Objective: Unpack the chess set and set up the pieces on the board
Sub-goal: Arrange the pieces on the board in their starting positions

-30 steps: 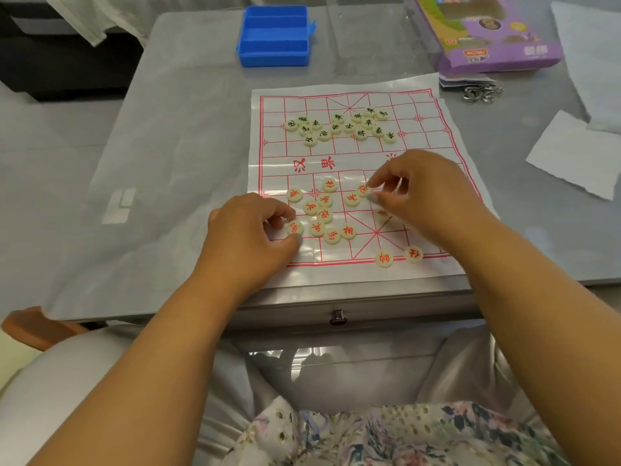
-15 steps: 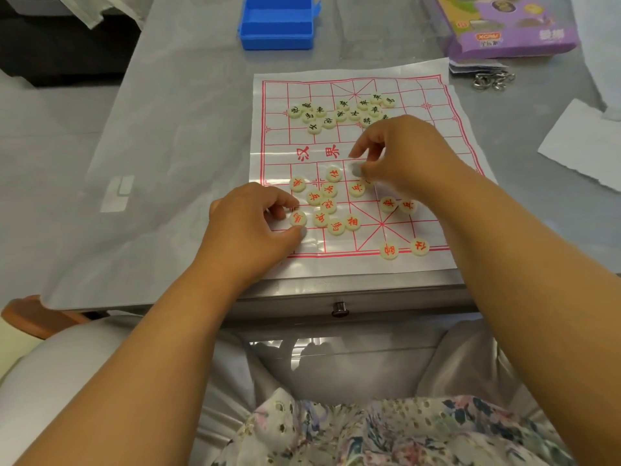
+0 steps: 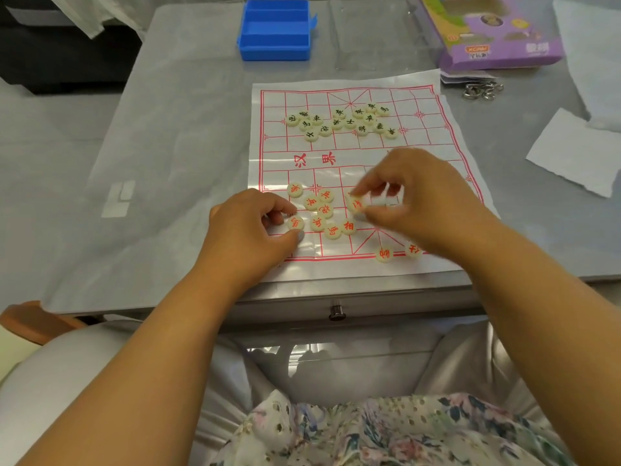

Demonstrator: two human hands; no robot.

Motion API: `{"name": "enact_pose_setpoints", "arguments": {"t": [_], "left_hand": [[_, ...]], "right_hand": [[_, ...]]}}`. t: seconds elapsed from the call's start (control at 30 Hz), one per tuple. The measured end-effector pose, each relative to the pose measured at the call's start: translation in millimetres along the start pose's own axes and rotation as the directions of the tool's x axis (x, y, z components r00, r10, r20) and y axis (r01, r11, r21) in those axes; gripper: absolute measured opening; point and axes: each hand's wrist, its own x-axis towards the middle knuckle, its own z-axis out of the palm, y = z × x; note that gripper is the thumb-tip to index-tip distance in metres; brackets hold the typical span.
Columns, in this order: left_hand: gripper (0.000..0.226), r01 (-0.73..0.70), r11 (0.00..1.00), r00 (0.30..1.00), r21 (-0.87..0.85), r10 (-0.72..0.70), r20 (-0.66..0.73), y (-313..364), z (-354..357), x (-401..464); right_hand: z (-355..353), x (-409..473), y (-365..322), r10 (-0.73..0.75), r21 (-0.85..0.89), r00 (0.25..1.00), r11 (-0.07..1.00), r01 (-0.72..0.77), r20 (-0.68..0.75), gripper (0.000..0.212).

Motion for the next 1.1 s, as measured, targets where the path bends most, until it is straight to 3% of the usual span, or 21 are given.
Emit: {"name": "enact_pose_setpoints", "arguments": {"t": [0.33,1.1], "left_hand": [[0.020,-0.001,1.000,1.000,0.008,0.001,0.001,1.2,-1.2,-0.6],[0.021,-0.012,1.000,1.000,0.000,0.012,-0.001,-2.5,-1.9,1.2]], "right_hand": [[30.1,-28.3,2.8,0.008,-0.231,0.997,0.973,0.011,0.081,0.034],[32.9,-30.9,8.1,-0.037,-0.116,0.999,0.993,0.037,-0.001,0.028]]}}
